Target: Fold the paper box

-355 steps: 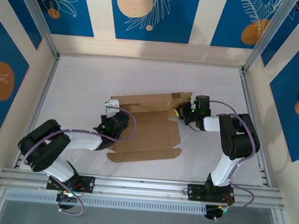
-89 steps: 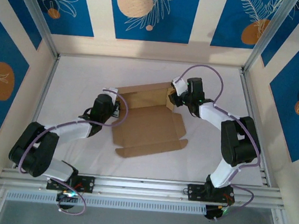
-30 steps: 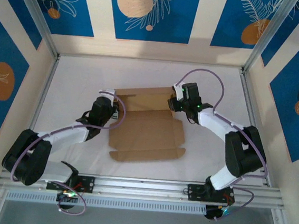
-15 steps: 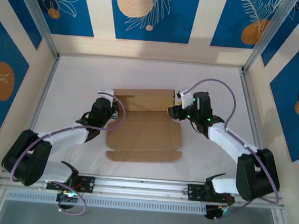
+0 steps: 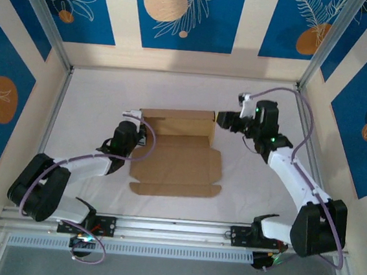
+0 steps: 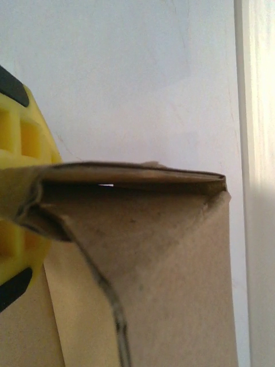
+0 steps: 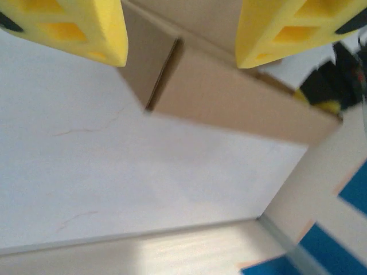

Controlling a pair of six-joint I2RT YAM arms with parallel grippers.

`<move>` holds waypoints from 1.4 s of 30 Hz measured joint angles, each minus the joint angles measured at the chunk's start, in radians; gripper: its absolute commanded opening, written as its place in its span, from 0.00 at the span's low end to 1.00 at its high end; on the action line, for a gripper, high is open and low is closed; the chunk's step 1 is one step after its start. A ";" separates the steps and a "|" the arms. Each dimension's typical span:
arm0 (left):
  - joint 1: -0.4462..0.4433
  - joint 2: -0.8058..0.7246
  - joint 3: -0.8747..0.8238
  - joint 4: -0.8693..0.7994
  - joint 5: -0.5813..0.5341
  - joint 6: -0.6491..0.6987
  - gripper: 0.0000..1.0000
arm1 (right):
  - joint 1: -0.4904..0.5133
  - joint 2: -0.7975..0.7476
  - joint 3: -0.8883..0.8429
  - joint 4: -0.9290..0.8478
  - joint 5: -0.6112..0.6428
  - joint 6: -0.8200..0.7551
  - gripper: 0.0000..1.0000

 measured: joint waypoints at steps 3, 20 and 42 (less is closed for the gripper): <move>-0.003 0.013 -0.001 0.011 0.000 0.014 0.00 | -0.025 0.070 0.113 -0.098 0.017 0.103 0.60; -0.027 0.040 -0.001 0.032 -0.005 0.052 0.00 | 0.019 0.247 0.206 -0.346 -0.081 0.219 0.49; -0.056 -0.066 -0.004 -0.023 -0.022 0.059 0.57 | 0.023 0.243 0.133 -0.237 -0.023 0.236 0.20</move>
